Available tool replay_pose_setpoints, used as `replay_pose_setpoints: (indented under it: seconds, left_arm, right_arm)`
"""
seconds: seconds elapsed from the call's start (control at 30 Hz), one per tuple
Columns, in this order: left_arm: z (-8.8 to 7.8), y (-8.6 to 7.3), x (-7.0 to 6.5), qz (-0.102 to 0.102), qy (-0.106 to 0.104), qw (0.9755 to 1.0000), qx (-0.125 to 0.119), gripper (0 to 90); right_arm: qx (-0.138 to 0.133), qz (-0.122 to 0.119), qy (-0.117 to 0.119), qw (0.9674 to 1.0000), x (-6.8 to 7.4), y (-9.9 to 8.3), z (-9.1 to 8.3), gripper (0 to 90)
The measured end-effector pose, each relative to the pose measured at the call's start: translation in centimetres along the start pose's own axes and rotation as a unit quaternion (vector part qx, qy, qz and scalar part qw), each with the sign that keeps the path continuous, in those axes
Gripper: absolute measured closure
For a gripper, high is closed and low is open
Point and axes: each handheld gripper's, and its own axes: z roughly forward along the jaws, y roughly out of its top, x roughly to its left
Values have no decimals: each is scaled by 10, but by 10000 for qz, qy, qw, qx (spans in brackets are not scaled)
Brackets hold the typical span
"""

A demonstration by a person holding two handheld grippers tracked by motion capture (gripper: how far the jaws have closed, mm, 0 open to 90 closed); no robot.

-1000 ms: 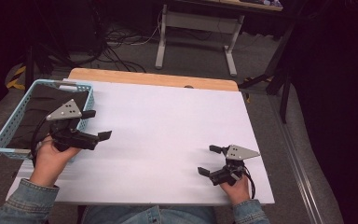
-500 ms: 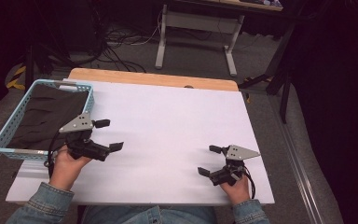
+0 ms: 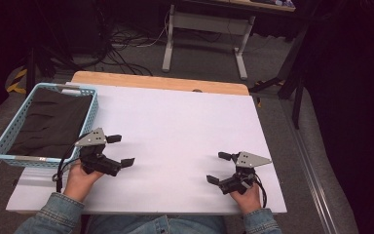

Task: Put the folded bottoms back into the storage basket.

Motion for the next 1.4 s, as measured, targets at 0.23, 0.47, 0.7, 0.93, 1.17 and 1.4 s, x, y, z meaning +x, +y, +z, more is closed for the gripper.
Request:
replay_pose_setpoints:
  seconds: [0.23, 0.47, 0.7, 0.93, 1.17, 1.4]
  left_arm:
    - [8, -10, 5, 17, -8, 9999, 144, 0]
    - [17, -17, 1, 212, -46, 9985, 501, 0]
    - [26, -27, 2, 121, -29, 9984, 553, 0]
    - [26, -27, 2, 202, -43, 9988, 445, 0]
    - [24, -26, 2, 202, -127, 9993, 293, 0]
    - [22, -25, 2, 169, -172, 9995, 180, 0]
  right_arm:
    - [1, -1, 0, 10000, 0, 0, 0, 2]
    - [24, -2, -10, 10000, 0, 0, 0, 2]
    - [13, -3, 5, 10000, 0, 0, 0, 2]
    - [-5, -3, 37, 10000, 0, 0, -1, 2]
    - [-21, 10, 57, 10000, 0, 0, -1, 2]
    - [-23, 4, 56, 10000, 0, 0, -1, 2]
